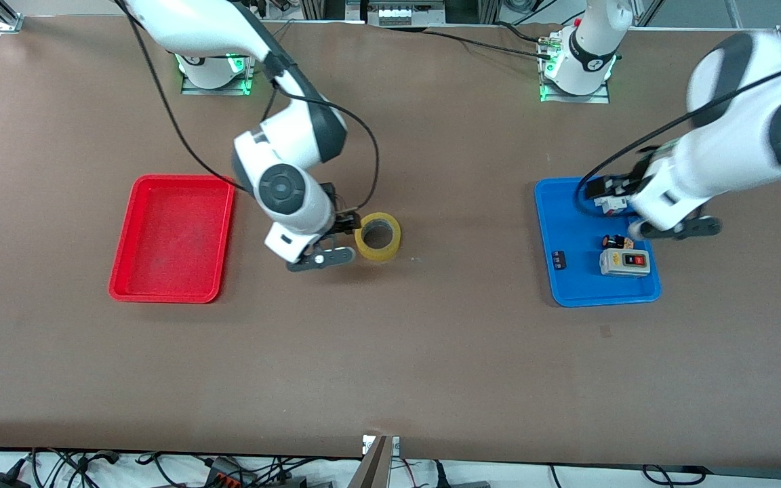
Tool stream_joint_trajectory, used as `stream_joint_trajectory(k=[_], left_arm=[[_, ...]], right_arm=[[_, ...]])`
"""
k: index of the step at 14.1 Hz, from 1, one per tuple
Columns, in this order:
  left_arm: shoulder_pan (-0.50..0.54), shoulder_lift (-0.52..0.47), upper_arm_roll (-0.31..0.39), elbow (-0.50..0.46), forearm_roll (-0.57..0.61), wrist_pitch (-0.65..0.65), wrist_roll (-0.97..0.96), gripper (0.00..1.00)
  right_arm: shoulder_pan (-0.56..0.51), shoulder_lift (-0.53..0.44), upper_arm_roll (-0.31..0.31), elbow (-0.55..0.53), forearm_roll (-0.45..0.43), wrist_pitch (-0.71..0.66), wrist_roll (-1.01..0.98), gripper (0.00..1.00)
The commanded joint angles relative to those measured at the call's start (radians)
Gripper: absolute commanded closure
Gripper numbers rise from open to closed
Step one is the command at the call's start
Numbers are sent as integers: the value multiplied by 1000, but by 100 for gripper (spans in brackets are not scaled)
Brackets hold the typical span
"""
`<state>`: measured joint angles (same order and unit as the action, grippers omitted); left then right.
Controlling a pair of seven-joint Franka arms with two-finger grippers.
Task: Place and move tape with both arms
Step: 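Grasp the tape with the right gripper while the left gripper withdraws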
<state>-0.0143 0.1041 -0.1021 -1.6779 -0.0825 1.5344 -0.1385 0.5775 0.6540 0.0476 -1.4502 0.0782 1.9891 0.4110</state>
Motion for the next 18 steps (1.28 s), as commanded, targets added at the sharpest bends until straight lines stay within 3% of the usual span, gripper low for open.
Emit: stream_joint_trajectory(k=[1, 4, 9, 10, 11, 13, 15, 18], left_arm=[[79, -102, -7, -33, 17, -36, 204, 0], [89, -106, -10, 59, 142, -62, 302, 0], [74, -87, 5, 173, 133, -24, 329, 0], [74, -86, 5, 173, 123, -25, 326, 0], [74, -84, 8, 170, 113, -23, 323, 0], [73, -83, 33, 172, 75, -23, 295, 0], [42, -86, 93, 170, 26, -28, 281, 0], [42, -87, 96, 172, 33, -68, 283, 0]], right_arm=[[53, 58, -14, 44, -47, 10, 87, 1], [82, 101, -14, 44, -77, 58, 167, 1], [94, 139, -12, 44, -71, 89, 193, 1], [94, 141, -12, 42, -72, 99, 192, 7], [91, 141, -12, 42, -67, 99, 193, 24], [91, 147, -12, 42, -67, 99, 195, 44], [90, 151, -12, 42, -67, 99, 193, 44], [90, 164, -12, 42, -67, 112, 193, 44]])
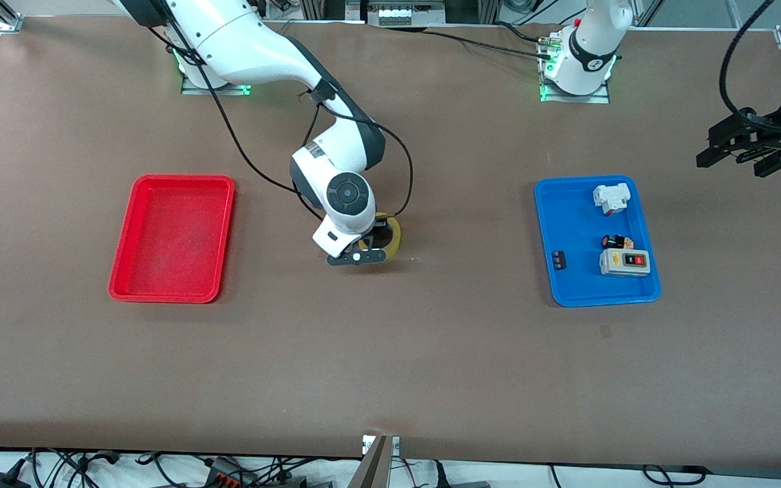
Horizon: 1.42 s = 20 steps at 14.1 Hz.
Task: Place and move tape with both arms
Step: 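Carry the tape roll with the right gripper over the red tray, then lower the tape into the red tray and open the right gripper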
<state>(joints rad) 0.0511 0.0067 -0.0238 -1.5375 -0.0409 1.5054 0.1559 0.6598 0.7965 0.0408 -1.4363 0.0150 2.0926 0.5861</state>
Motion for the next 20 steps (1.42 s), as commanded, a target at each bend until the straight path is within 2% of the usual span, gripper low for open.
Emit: stream_joint_trajectory(k=[1, 4, 5, 7, 8, 10, 12, 15, 17, 20], left_arm=[[-23, 10, 15, 30, -7, -51, -10, 0], [-23, 12, -2, 31, 15, -51, -12, 0], [-23, 12, -16, 31, 15, -51, -12, 0], [-22, 12, -24, 31, 16, -50, -13, 0], [-20, 15, -24, 31, 19, -47, -12, 0], [-22, 16, -27, 30, 59, -42, -13, 0], [-20, 18, -24, 31, 62, -37, -28, 0], [-19, 18, -21, 30, 52, -39, -137, 0], [-17, 18, -21, 30, 50, -39, -141, 0], [-16, 22, -21, 31, 49, -40, -142, 0]], right_arm=[[7, 21, -6, 30, -3, 10, 18, 48], [-3, 10, -6, 31, 13, 7, 14, 97], [-3, -2, -12, 33, 29, 3, 21, 100], [-31, -45, -19, 34, 37, -2, 28, 100], [-86, -95, -13, 27, 39, -6, 26, 100], [-181, -173, -10, 20, 39, -110, -7, 100], [-328, -242, -15, -8, 39, -234, -169, 100], [-555, -373, -16, -204, 28, -255, -392, 100], [-675, -395, -16, -307, 4, -206, -487, 100], [-720, -395, -18, -425, -72, -94, -531, 100]])
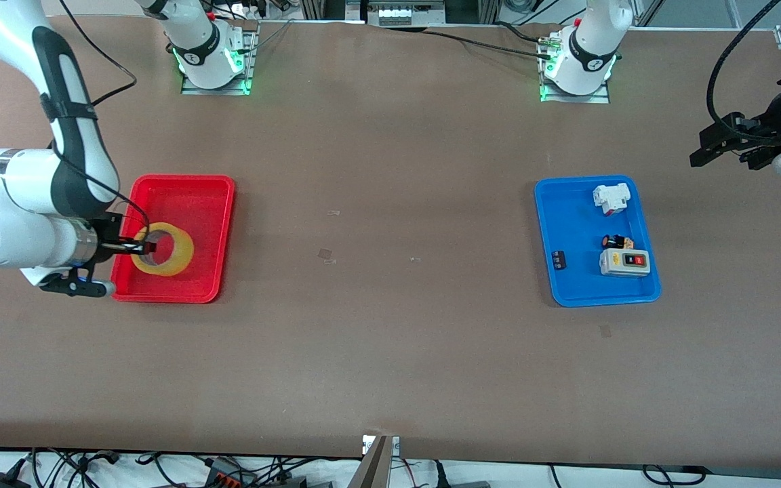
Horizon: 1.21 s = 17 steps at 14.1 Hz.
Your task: Place and move tape with both arms
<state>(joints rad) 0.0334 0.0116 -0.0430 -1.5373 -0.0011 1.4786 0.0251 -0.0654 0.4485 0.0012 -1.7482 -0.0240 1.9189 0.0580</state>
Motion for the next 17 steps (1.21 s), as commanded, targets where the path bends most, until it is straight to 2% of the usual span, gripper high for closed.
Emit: stream_joint_trajectory(k=[1, 5, 7, 15, 16, 17], left_arm=[[2, 18, -2, 31, 9, -15, -11, 0], [2, 15, -2, 34, -7, -21, -11, 0], [6, 15, 0, 34, -7, -21, -10, 0], [6, 19, -6, 34, -7, -23, -16, 0], [6, 19, -6, 34, -7, -23, -23, 0], [6, 19, -6, 34, -7, -23, -27, 0]], right_arm=[[4, -48, 22, -158, -43, 131, -3, 100], [3, -53, 22, -240, -42, 193, -3, 100], [1, -53, 22, -280, -45, 267, -4, 100], [-1, -53, 13, -289, -92, 284, -10, 96], [-1, -51, 2, -293, -96, 284, -10, 90], [-1, -51, 0, -294, -96, 282, -10, 56]])
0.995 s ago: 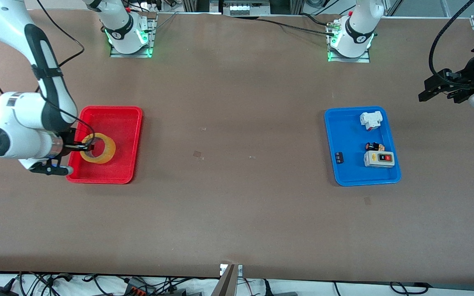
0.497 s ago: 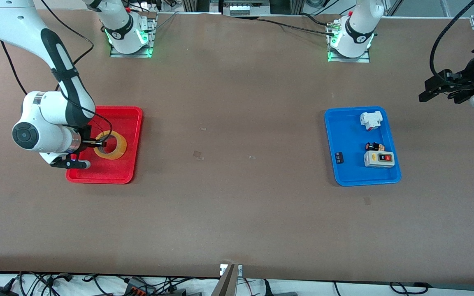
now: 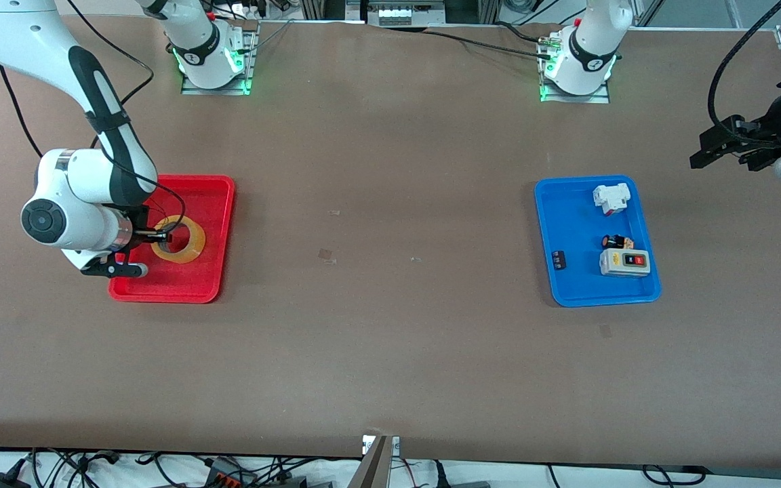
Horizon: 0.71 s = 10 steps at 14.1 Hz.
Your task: Place and move tape with both arms
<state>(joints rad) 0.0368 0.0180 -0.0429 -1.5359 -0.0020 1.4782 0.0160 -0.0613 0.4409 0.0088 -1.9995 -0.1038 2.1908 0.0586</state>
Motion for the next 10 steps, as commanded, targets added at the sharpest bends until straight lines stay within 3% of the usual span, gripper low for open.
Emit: stream_joint_trajectory(k=[1, 3, 5, 8, 10], left_arm=[[3, 13, -6, 33, -6, -22, -19, 0], [3, 13, -6, 33, -6, -22, -19, 0], [3, 13, -6, 33, -6, -24, -19, 0], [3, 13, -5, 33, -6, -25, -19, 0], [3, 13, -6, 33, -6, -25, -19, 0]], right_arm=[[-5, -44, -7, -38, -16, 9, 1, 4], [-2, -72, -6, -18, -16, -29, 3, 0], [15, -135, 5, 77, -10, -179, 7, 0], [47, -139, 6, 414, 2, -540, 9, 0], [60, -137, 8, 597, 19, -704, -5, 0]])
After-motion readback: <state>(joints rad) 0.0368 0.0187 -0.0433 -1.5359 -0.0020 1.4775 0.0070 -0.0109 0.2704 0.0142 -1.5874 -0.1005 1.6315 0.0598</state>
